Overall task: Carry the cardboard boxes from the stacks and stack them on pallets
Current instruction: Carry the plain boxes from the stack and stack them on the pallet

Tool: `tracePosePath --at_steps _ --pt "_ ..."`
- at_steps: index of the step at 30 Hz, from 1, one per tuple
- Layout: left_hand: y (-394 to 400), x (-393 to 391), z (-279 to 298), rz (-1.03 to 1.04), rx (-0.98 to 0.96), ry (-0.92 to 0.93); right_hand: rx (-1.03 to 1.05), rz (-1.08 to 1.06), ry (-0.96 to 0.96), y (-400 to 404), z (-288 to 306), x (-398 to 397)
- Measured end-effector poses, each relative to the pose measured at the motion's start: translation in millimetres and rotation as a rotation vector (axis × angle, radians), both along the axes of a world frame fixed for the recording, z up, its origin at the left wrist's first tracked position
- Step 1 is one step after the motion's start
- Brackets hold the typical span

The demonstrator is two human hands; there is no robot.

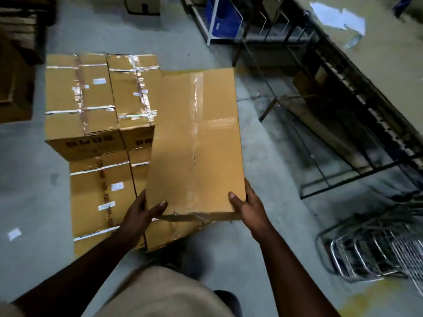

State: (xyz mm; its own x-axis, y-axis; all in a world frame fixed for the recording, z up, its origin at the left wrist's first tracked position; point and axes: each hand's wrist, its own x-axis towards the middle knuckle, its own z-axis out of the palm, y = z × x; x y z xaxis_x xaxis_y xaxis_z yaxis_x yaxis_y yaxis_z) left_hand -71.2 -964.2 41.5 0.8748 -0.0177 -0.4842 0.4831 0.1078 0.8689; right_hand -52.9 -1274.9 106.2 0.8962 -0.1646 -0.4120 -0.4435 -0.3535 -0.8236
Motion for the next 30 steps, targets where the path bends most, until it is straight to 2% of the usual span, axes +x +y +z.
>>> tracePosePath --at_steps 2,5,9,12,15,21,30 --pt "-38.9 23.6 0.1 0.013 -0.045 0.046 0.005 0.037 0.018 -43.8 -4.1 16.9" --pt "-89.3 53.0 -3.9 0.061 -0.093 0.019 0.026 0.124 0.073 -102.1 -14.3 45.8" --pt "-185.3 74.9 -17.9 0.153 -0.050 -0.042 0.044 0.198 0.091 -199.1 -34.1 90.4" --pt "-264.8 77.8 -16.2 0.235 -0.014 -0.025 0.162 0.195 0.180 -272.9 -38.9 118.4" --pt "-316.0 84.4 -4.7 0.315 -0.006 -0.006 0.295 0.194 0.241 -314.2 -36.9 150.7" --pt "-333.5 123.0 6.1 0.417 0.052 -0.026 0.373 0.271 0.257 -323.9 -39.6 226.6" --pt "-301.1 245.7 9.4 0.364 0.136 -0.099 0.436 0.252 0.190 -295.2 -43.9 338.6"
